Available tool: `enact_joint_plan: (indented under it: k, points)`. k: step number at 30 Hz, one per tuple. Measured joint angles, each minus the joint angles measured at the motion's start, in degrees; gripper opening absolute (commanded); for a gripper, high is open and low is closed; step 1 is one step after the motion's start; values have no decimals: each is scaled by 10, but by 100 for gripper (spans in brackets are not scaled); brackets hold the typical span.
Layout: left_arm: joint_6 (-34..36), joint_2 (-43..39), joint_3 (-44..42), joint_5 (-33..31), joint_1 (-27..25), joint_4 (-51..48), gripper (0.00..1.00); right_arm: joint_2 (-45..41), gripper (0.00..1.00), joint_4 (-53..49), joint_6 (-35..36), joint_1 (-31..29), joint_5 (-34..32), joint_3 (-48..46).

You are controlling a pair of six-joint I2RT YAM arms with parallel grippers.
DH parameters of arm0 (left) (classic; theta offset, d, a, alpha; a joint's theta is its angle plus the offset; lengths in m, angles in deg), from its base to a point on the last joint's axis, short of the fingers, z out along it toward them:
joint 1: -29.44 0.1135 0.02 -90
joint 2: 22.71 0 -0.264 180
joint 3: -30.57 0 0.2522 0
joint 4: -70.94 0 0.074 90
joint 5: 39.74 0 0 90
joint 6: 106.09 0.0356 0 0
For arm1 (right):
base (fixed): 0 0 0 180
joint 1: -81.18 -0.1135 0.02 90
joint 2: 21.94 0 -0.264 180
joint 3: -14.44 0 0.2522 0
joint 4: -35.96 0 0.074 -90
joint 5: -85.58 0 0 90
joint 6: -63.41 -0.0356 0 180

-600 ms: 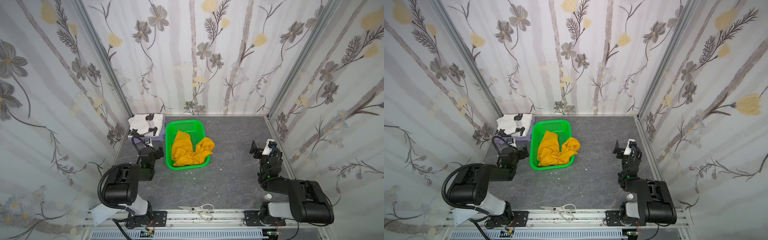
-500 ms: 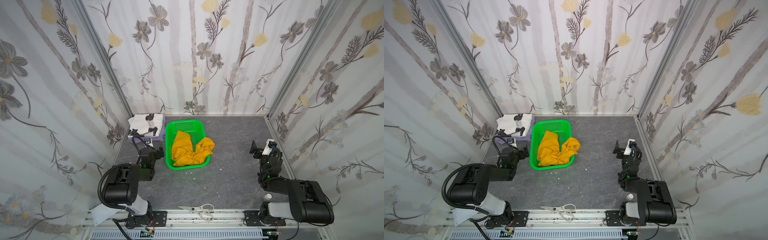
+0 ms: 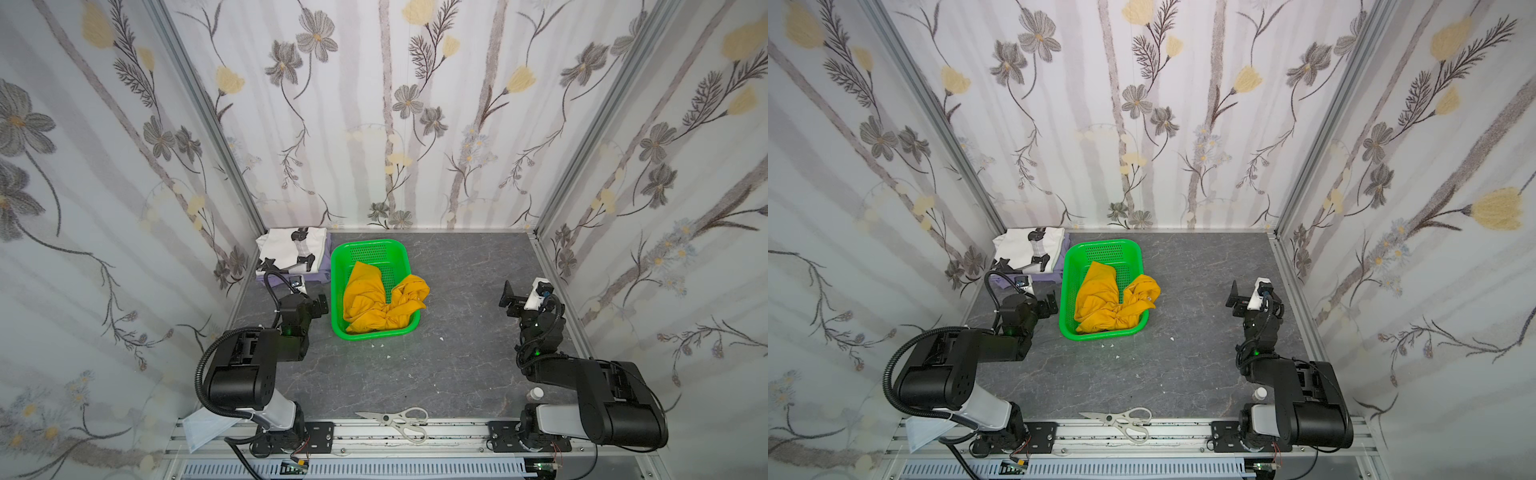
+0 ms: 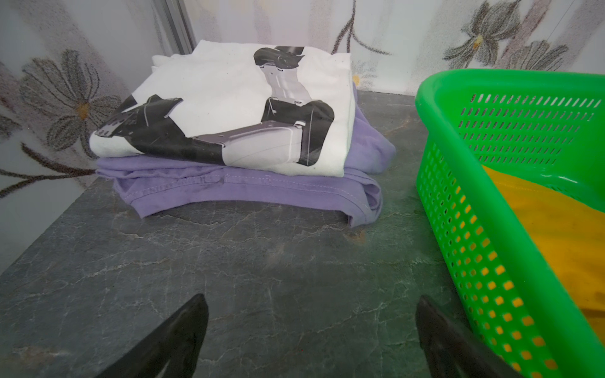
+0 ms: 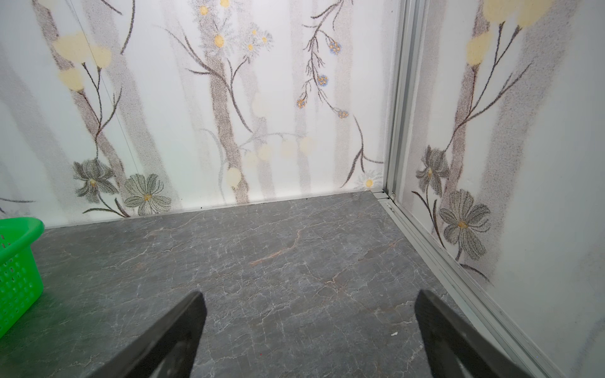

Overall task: Fold and stack the t-shirts
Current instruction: 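Reach the left gripper down into the green basket onto the yellow t-shirt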

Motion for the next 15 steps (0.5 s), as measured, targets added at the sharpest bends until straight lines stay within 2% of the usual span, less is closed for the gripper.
enact_joint_plan:
  k: [9, 11, 15]
  points:
    - [0, -3, 1, -2, -4, -5, 100, 0, 100, 0, 0, 0, 0, 0]
    - [0, -18, 1, -18, -16, -17, 100, 0, 100, 0, 0, 0, 0, 0]
    - [1, -79, 35, -89, -47, -87, 100, 0, 100, 0, 0, 0, 0, 0]
